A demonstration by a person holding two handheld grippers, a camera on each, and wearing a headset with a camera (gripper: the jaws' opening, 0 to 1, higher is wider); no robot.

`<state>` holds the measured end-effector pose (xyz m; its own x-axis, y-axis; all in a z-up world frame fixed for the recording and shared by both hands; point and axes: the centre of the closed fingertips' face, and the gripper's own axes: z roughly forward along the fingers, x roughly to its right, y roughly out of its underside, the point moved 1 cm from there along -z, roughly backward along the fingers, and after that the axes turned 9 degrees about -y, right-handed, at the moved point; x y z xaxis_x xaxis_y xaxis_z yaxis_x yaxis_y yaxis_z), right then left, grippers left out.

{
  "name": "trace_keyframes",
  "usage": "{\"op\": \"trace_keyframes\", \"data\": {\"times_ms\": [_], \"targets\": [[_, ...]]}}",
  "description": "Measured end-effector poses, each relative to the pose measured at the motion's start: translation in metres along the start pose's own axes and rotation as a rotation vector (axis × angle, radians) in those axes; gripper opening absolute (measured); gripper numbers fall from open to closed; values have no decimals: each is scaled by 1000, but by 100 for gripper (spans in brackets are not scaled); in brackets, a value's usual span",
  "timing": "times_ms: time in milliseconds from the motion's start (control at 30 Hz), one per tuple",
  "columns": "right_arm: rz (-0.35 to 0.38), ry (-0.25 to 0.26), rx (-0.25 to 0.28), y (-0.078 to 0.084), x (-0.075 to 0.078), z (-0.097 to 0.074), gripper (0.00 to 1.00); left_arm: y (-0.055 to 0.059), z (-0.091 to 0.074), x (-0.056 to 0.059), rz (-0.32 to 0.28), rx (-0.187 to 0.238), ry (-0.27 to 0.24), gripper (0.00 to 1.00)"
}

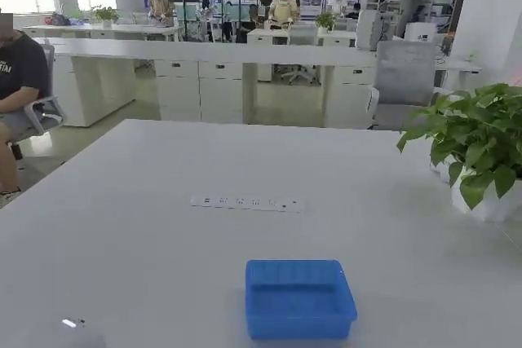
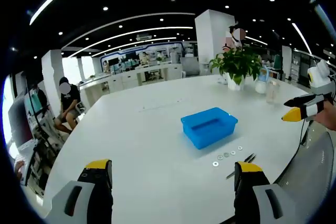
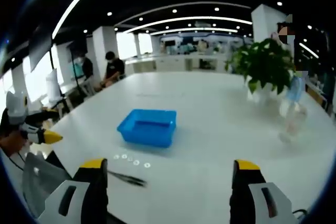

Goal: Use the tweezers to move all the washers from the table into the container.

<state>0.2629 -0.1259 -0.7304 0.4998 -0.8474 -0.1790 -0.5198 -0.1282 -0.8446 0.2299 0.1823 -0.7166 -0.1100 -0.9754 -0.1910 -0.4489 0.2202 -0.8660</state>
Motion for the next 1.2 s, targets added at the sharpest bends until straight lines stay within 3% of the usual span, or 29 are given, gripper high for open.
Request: {"op": "trace_keyframes", "data": {"times_ms": [833, 1200], "targets": [[-15, 0, -11, -2, 2, 2, 97, 1, 4, 3, 18, -9, 11, 99], [-41, -11, -34, -1, -5, 8, 96, 4, 7, 8, 27, -14, 30, 99]]}}
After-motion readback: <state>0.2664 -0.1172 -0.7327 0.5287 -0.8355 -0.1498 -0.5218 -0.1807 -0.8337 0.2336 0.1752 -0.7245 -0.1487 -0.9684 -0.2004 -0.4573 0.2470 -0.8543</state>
